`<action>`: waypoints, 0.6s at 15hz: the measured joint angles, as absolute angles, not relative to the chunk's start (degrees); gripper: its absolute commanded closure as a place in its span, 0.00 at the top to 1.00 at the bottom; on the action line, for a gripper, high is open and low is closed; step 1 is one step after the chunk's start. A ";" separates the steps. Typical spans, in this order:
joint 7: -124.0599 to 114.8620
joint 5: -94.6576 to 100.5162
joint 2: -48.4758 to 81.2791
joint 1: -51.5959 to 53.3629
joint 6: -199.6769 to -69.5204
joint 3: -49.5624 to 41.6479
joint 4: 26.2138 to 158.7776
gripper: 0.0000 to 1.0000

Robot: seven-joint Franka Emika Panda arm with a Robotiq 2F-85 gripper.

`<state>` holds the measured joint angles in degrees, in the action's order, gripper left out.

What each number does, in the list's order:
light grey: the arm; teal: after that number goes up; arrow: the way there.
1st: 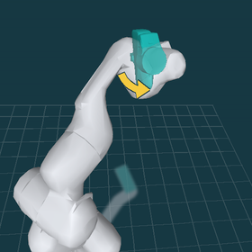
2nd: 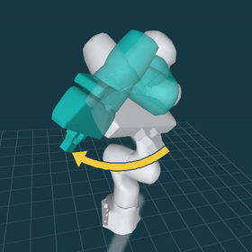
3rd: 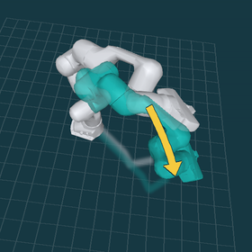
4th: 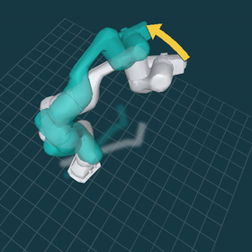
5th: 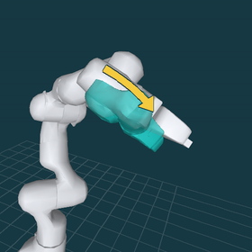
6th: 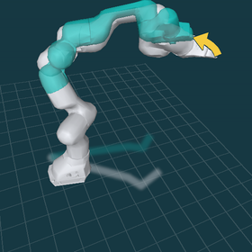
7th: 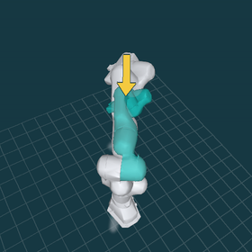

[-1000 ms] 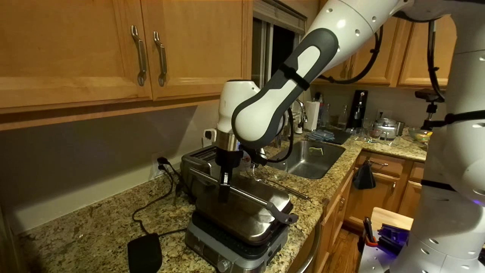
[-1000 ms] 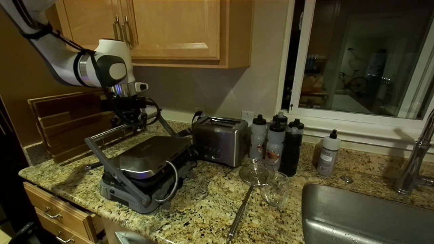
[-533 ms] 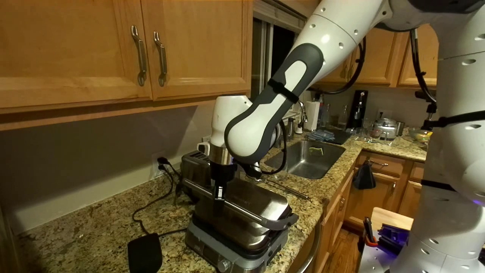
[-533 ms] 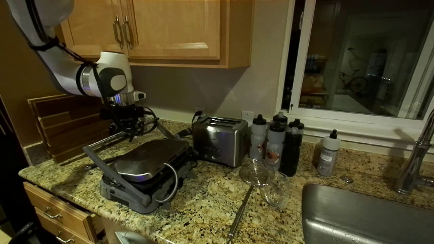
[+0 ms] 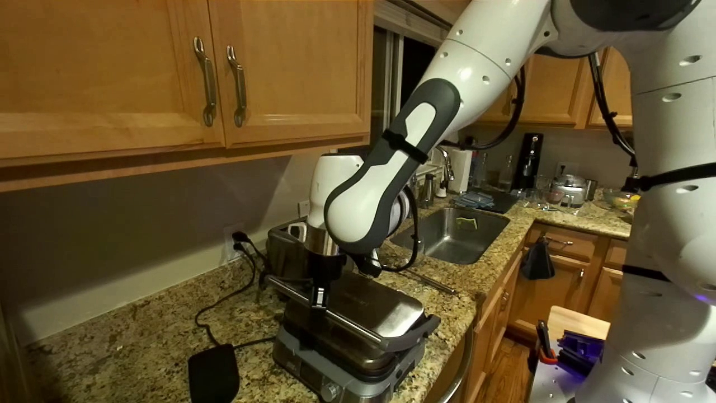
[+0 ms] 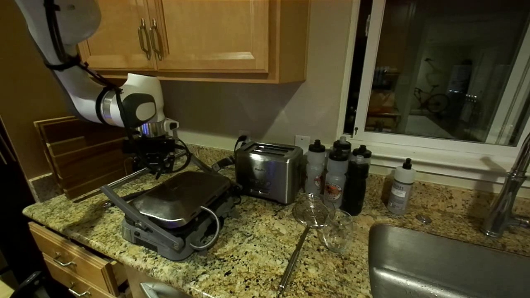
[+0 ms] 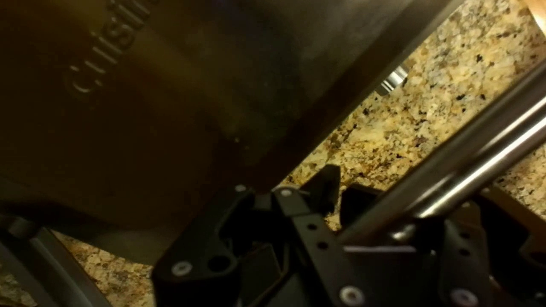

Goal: Close the toaster.

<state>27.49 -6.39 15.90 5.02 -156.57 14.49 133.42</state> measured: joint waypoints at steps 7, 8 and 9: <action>30.76 -10.61 16.53 1.14 -157.01 17.90 133.41 0.34; 30.76 -10.36 16.53 1.09 -157.01 17.84 133.40 0.40; 30.76 -10.06 16.52 1.09 -157.02 17.75 133.37 0.47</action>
<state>30.76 -10.06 16.52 1.09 -157.02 17.75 133.37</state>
